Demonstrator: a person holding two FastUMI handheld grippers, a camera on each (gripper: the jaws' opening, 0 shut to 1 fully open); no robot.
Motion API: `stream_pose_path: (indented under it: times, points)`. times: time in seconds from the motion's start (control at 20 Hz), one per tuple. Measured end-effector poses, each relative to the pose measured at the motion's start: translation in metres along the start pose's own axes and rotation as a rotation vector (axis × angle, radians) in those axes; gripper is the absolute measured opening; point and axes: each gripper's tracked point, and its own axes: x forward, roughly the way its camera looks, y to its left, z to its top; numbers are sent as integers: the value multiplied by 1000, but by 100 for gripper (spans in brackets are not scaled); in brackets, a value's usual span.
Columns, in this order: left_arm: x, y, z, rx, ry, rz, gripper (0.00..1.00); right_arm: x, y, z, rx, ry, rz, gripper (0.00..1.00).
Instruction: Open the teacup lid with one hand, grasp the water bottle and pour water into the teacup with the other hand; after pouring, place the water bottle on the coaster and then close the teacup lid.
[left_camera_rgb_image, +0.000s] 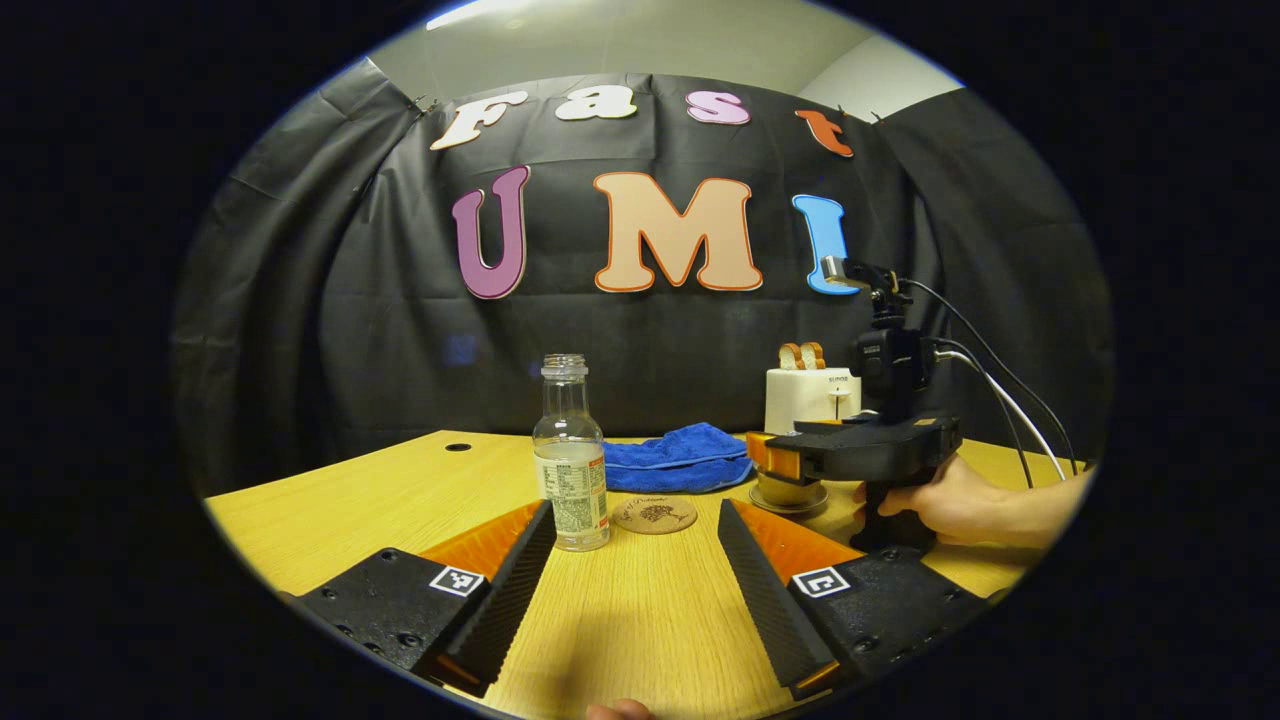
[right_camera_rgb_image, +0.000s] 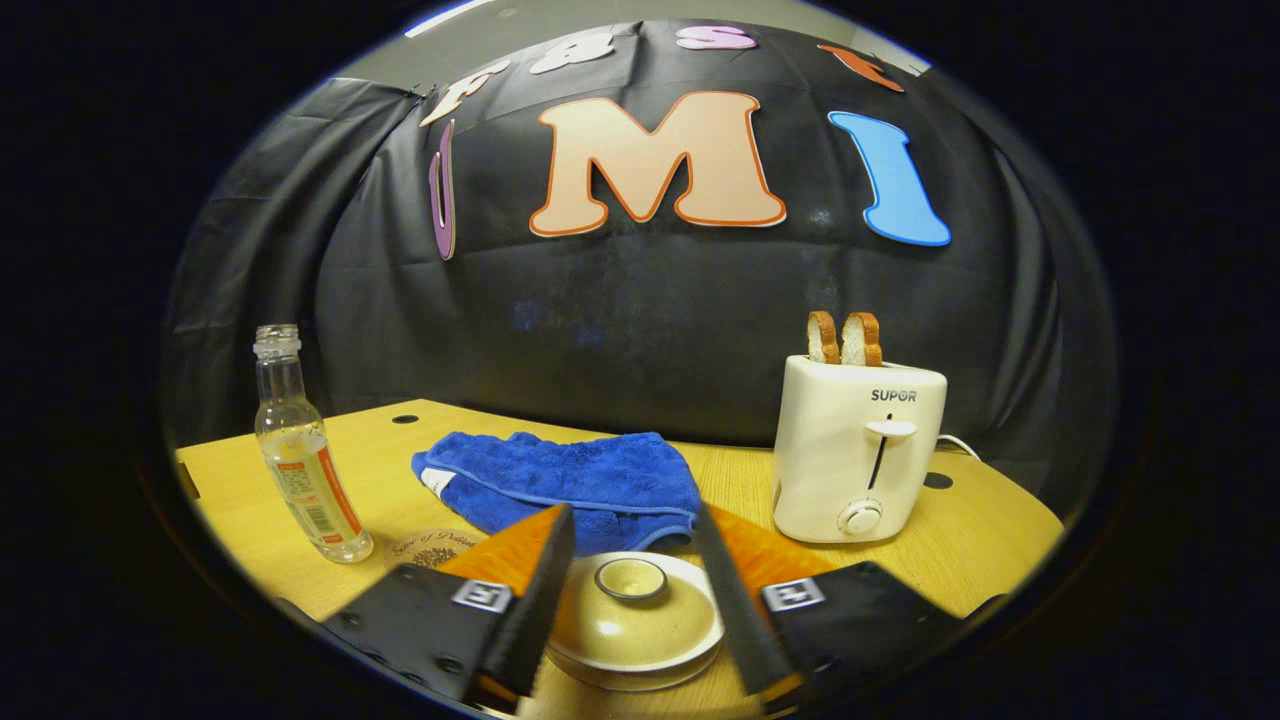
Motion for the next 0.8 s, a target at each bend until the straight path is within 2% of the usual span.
stream_pose_path:
  times: [0.1,0.2,0.35,0.45,0.5,0.75,0.8]
  points:
    - [0,0,0,0,-1,0,95,3,0,-2,12,14,6,57]
    - [-1,0,0,0,1,0,95,5,2,-4,12,27,19,60]
    - [0,0,1,0,1,0,95,7,5,-5,0,38,30,53]
    - [0,1,1,0,2,3,95,18,5,-4,-4,33,35,57]
    - [-2,1,0,0,3,3,95,7,4,-4,1,38,33,39]
    - [-1,1,1,0,2,3,95,7,8,-3,-7,31,50,39]
    - [-1,1,0,0,2,4,95,7,5,-2,-6,35,38,36]
